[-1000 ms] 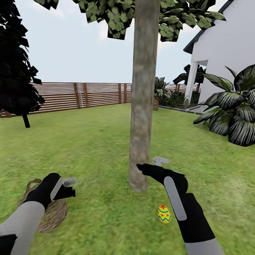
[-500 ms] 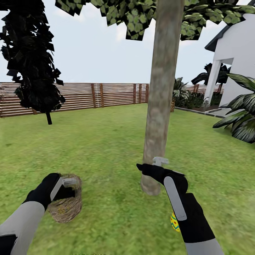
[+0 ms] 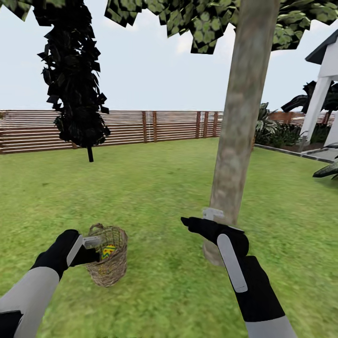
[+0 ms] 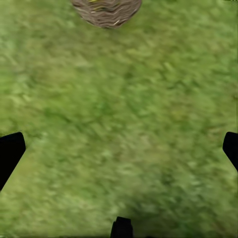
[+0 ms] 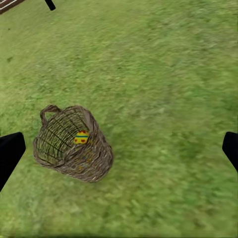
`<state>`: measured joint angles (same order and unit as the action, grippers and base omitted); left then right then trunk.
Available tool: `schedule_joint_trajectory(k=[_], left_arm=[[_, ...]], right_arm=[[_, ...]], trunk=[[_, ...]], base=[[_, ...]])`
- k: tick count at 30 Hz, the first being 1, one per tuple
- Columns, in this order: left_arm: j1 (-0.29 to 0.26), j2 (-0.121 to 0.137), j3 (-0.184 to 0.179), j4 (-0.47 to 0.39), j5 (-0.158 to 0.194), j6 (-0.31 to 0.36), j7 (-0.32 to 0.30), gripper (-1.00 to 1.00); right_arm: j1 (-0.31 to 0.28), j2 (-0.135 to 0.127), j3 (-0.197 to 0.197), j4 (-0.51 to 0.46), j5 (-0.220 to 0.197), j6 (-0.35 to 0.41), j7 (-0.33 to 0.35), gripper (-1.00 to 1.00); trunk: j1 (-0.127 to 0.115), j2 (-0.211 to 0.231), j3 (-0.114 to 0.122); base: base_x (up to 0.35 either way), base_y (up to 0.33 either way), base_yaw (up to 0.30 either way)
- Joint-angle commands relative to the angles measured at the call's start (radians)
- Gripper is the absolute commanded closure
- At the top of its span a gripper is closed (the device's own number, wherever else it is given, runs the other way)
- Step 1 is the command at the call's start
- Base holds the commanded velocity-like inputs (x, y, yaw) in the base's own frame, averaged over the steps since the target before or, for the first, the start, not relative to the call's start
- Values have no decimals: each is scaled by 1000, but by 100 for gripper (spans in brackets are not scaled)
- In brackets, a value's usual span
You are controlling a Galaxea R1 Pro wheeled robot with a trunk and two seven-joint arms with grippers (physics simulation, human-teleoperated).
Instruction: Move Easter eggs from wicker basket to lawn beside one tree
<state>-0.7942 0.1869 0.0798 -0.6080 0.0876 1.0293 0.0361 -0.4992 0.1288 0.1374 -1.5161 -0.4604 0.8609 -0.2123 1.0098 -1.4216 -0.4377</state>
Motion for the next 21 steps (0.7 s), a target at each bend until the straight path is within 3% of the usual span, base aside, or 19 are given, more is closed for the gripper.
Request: schedule_joint_trajectory(k=[1,16,21], left_arm=[[-1,0,2,-1,8,4,4,-100],[-1,0,2,-1,8,5,4,-100],[0,0,2,-2,10,5,3,-100]], right_arm=[[-1,0,1,-1,-11,3,-10,-100],[-1,0,1,-1,-11,3,-10,-100],[-1,0,1,-1,-11,3,-10,-100]], trunk=[[-4,7,2],[-61,112,49],[-61,112,49]], base=[[0,0,279],[0,0,279],[0,0,280]])
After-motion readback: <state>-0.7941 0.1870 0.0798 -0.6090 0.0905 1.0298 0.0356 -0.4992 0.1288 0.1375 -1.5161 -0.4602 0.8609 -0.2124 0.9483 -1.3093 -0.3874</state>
